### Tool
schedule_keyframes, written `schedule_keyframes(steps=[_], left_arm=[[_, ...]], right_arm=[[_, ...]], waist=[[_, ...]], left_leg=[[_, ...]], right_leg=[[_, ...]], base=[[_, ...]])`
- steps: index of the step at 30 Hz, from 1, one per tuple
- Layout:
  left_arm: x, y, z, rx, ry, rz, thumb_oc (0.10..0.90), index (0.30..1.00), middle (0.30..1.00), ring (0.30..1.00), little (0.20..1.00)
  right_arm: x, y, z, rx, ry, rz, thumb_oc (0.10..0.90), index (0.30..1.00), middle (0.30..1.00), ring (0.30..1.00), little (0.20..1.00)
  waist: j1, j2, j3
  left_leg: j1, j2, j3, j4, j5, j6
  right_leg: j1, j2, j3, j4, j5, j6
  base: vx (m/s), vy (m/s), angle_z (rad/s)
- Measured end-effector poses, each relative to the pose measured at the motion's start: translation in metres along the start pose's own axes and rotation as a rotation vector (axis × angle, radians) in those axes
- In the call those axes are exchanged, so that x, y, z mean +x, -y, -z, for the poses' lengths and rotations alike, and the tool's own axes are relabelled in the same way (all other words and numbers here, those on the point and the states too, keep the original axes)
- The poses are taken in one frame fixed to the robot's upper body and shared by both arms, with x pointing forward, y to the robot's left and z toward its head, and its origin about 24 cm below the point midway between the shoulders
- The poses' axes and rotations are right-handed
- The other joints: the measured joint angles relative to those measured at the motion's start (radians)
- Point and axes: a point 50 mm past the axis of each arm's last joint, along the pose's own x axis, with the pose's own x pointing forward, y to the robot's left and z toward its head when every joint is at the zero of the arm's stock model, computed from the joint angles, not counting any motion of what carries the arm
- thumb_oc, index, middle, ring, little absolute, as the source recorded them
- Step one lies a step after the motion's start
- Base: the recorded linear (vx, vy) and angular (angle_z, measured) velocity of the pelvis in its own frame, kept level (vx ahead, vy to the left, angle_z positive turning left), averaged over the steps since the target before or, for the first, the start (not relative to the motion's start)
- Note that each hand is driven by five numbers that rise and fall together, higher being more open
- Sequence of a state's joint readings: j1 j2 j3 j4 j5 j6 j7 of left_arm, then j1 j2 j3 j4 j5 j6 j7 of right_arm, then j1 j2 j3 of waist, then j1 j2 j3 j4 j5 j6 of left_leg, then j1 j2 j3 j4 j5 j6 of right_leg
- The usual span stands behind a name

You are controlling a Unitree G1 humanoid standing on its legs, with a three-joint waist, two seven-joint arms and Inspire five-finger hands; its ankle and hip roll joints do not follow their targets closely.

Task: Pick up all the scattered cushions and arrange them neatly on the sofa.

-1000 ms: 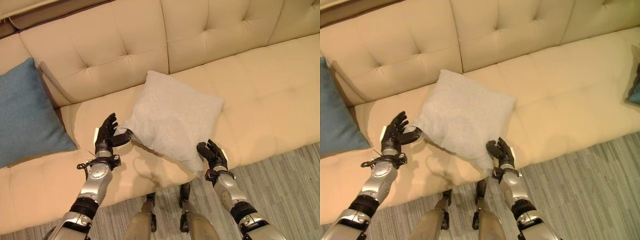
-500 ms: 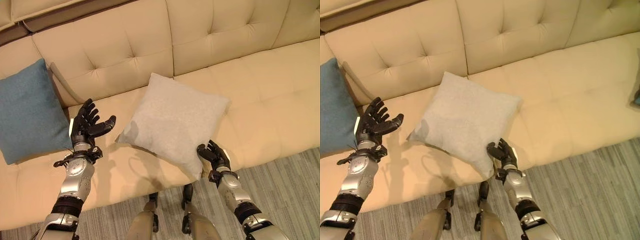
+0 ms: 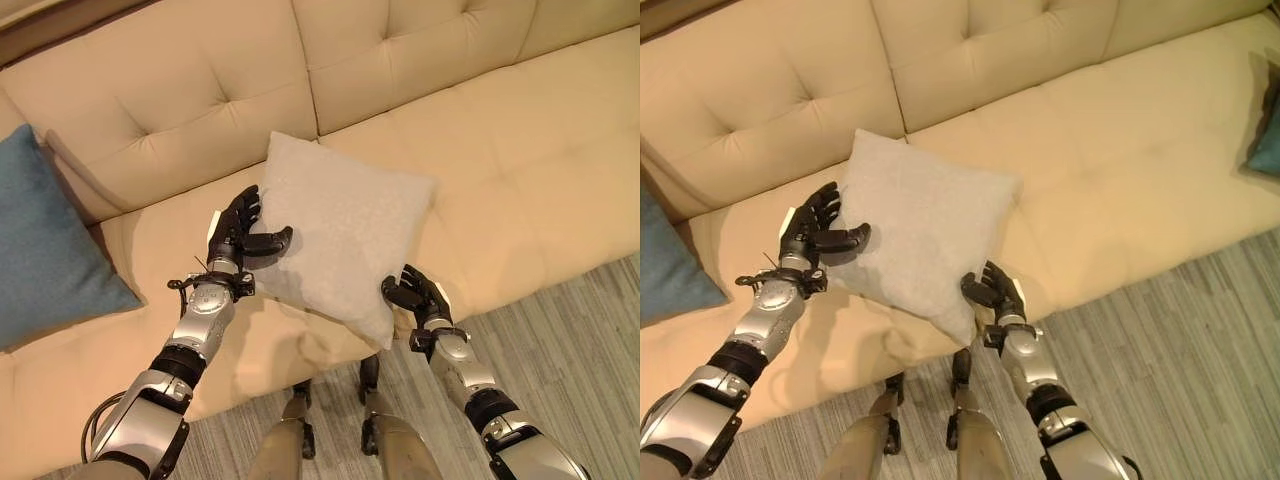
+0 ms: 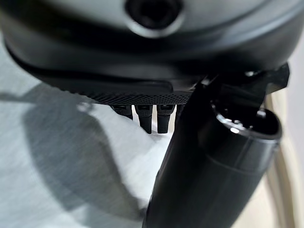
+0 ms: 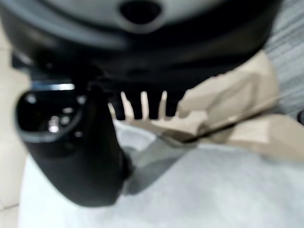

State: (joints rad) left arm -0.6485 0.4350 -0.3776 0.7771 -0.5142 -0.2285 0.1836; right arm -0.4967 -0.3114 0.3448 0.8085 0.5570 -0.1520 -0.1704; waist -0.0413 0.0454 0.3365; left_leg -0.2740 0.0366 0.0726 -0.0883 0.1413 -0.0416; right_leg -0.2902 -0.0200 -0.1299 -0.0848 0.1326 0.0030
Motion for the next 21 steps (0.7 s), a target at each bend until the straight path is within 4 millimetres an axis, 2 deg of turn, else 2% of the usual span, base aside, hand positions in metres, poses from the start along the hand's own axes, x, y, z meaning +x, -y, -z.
schedule_keyframes(steps=[2,3,4,5,6,14,21], left_arm=[[-0.001,0.001,0.003,0.033,-0.012,0.007,0.800,0.900,0.900,0.900,0.900],[-0.001,0.002,0.004,0.051,-0.012,0.013,0.574,0.561,0.561,0.561,0.561],[-0.001,0.003,0.004,0.050,-0.010,0.014,0.400,0.300,0.300,0.300,0.300],[-0.002,0.004,0.005,0.060,-0.010,0.020,0.400,0.300,0.300,0.300,0.300],[-0.002,0.004,0.004,0.057,-0.005,0.019,0.400,0.300,0.300,0.300,0.300],[-0.016,0.003,0.018,-0.053,-0.026,-0.033,0.400,0.300,0.300,0.300,0.300],[-0.049,0.011,0.054,-0.145,-0.138,-0.026,0.400,0.300,0.300,0.300,0.300]], right_arm=[[0.001,-0.001,-0.002,0.003,0.004,0.005,0.800,0.900,0.900,0.900,0.900],[0.001,-0.001,-0.002,0.009,0.004,0.007,0.800,0.900,0.900,0.900,0.900],[0.001,-0.001,-0.002,0.014,0.003,0.008,0.590,0.585,0.585,0.585,0.585],[0.001,-0.002,-0.002,0.017,0.002,0.007,0.590,0.585,0.585,0.585,0.585],[0.001,-0.003,-0.002,0.020,0.002,0.005,0.400,0.300,0.300,0.300,0.300],[-0.003,-0.005,-0.010,0.080,0.047,0.012,0.400,0.300,0.300,0.300,0.300],[-0.013,0.000,-0.009,0.099,0.087,0.026,0.400,0.300,0.300,0.300,0.300]], waist=[[-0.001,-0.009,0.006],[0.000,-0.020,0.012],[0.002,-0.023,0.014],[0.004,-0.027,0.016],[0.004,-0.029,0.018],[0.019,-0.032,0.019],[0.028,-0.032,0.019]], left_leg=[[-0.001,0.001,0.002,0.000,0.000,0.000],[-0.002,0.001,0.002,0.000,0.000,0.000],[-0.002,0.001,0.002,0.000,0.000,0.000],[-0.002,0.001,0.002,0.000,0.000,0.000],[-0.002,0.000,0.002,0.000,0.000,0.000],[0.004,-0.002,0.000,0.000,0.000,0.000],[0.063,-0.001,-0.007,0.000,0.000,0.000]], right_leg=[[-0.003,0.001,0.002,0.000,0.000,0.000],[-0.003,0.002,0.002,0.000,0.000,0.000],[-0.003,0.001,0.003,0.000,0.000,0.000],[-0.003,0.001,0.003,0.000,0.000,0.000],[-0.002,0.000,0.003,0.000,0.000,0.000],[0.006,-0.001,0.001,-0.001,0.001,0.001],[0.073,-0.001,-0.002,-0.006,-0.004,0.008]], base=[[0.00,0.005,-0.03],[0.00,0.000,0.00],[0.00,0.000,0.00],[0.00,0.000,0.00],[0.00,-0.017,0.04],[0.01,-0.030,0.01],[0.03,-0.056,0.06]])
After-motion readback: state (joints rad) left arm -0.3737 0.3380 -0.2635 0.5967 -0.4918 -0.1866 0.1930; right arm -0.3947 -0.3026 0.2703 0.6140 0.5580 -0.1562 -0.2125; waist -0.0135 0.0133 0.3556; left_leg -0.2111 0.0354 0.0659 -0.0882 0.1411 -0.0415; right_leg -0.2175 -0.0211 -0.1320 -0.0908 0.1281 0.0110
